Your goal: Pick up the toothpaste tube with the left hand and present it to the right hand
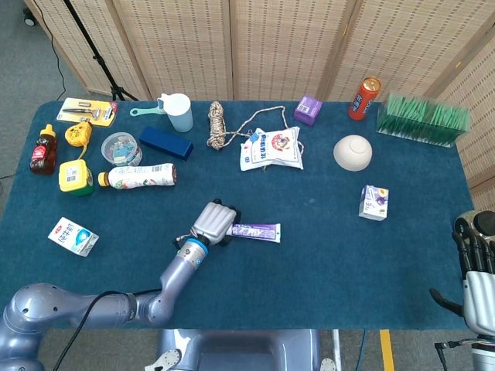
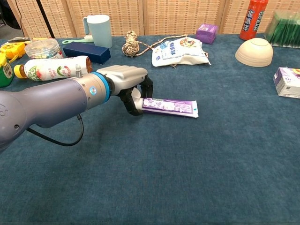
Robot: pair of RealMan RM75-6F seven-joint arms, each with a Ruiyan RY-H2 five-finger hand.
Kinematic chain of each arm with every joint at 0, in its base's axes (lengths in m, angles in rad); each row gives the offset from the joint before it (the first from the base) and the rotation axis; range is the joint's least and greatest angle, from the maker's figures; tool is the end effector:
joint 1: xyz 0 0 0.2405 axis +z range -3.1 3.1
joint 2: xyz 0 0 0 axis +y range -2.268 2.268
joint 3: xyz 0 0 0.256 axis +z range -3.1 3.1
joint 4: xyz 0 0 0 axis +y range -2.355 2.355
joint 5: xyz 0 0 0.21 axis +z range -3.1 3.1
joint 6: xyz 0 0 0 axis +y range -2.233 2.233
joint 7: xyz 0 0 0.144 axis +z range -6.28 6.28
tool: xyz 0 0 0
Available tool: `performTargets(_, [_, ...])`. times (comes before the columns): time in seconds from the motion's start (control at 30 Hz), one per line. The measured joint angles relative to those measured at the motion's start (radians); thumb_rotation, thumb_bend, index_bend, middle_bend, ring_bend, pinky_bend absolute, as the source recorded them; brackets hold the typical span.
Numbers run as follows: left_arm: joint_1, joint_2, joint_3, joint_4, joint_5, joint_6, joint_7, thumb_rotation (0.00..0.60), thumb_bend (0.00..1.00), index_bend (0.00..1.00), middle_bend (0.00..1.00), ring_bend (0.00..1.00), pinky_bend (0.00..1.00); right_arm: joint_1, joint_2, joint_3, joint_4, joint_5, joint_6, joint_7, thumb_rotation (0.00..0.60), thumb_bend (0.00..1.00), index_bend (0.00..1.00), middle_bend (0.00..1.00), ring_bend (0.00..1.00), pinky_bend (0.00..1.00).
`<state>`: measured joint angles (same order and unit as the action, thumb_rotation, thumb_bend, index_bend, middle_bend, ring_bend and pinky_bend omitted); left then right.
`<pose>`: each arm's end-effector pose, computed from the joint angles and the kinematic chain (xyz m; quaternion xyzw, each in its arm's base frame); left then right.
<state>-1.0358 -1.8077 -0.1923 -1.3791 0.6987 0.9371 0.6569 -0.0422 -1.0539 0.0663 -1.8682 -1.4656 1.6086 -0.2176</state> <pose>-0.0597 0.3468 -0.0998 -0.7871 -0.3714 -0.3085 0.3840 -0.2833 -0.1442 0.1793 0.5401 -0.3870 0.3696 0.6495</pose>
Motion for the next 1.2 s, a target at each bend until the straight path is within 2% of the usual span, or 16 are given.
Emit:
performTargets(0.3, [0.033,0.045,0.018,0.001,0.009,0.012,-0.016,0.600,0.28,0.44,0.42,0.45,0.22,0.000,0.000,0.000,-0.007,-0.008,0.000,-0.006,0.600,0.00,0.05,0.00,0.00,0.00])
performTargets(0.5, [0.077,0.115,0.056,-0.038,0.031,0.033,-0.022,0.600,0.28,0.44,0.42,0.45,0.23,0.007,-0.002,0.002,-0.009,-0.013,-0.007,-0.008,0.600,0.00,0.05,0.00,0.00,0.00])
performTargets(0.63, [0.111,0.177,0.092,-0.098,0.059,0.048,-0.028,0.600,0.28,0.44,0.42,0.45,0.23,0.013,-0.003,0.005,-0.011,-0.017,-0.012,-0.010,0.600,0.00,0.05,0.00,0.00,0.00])
performTargets(0.8, [0.168,0.289,0.162,-0.244,0.135,0.091,-0.031,0.600,0.28,0.44,0.42,0.44,0.23,0.020,-0.005,0.008,-0.015,-0.020,-0.021,-0.016,0.600,0.00,0.05,0.00,0.00,0.00])
performTargets(0.9, [0.201,0.362,0.206,-0.342,0.190,0.115,-0.028,0.600,0.28,0.38,0.41,0.42,0.23,0.020,-0.004,0.008,-0.017,-0.021,-0.021,-0.016,0.600,0.00,0.05,0.00,0.00,0.00])
performTargets(0.97, [0.218,0.401,0.229,-0.394,0.222,0.127,-0.023,0.600,0.28,0.32,0.36,0.39,0.23,0.019,-0.003,0.008,-0.017,-0.022,-0.019,-0.016,0.600,0.00,0.05,0.00,0.00,0.00])
performTargets(1.2, [0.238,0.455,0.262,-0.477,0.254,0.135,0.024,0.600,0.28,0.17,0.23,0.28,0.23,0.009,0.000,0.004,-0.017,-0.025,-0.005,-0.011,0.600,0.00,0.05,0.00,0.00,0.00])
